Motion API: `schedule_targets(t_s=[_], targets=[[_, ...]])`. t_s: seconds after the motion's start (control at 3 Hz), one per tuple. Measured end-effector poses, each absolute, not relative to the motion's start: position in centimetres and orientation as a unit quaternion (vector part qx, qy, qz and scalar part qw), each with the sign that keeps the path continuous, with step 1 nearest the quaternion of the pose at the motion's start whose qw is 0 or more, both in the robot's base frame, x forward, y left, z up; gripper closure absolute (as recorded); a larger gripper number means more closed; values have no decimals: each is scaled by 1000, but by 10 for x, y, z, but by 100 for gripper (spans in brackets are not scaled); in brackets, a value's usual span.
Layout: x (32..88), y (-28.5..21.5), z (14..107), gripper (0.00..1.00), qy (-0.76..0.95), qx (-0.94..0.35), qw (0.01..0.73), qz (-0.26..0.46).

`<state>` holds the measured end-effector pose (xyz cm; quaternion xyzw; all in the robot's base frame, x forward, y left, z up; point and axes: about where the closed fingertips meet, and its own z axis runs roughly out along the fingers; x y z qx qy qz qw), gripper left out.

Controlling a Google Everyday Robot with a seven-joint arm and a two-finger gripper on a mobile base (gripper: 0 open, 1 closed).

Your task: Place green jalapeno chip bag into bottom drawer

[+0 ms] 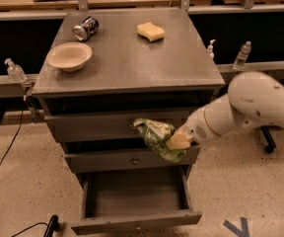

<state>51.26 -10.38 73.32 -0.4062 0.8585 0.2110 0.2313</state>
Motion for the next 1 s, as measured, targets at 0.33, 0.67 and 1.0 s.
schedule_targets(t_s=[0.33, 0.67, 1.0], targets=[[491, -82, 655, 100, 850, -349, 235, 316], [482, -63, 610, 100, 836, -327, 223, 380], [479, -60, 596, 100, 835, -321, 215, 393]])
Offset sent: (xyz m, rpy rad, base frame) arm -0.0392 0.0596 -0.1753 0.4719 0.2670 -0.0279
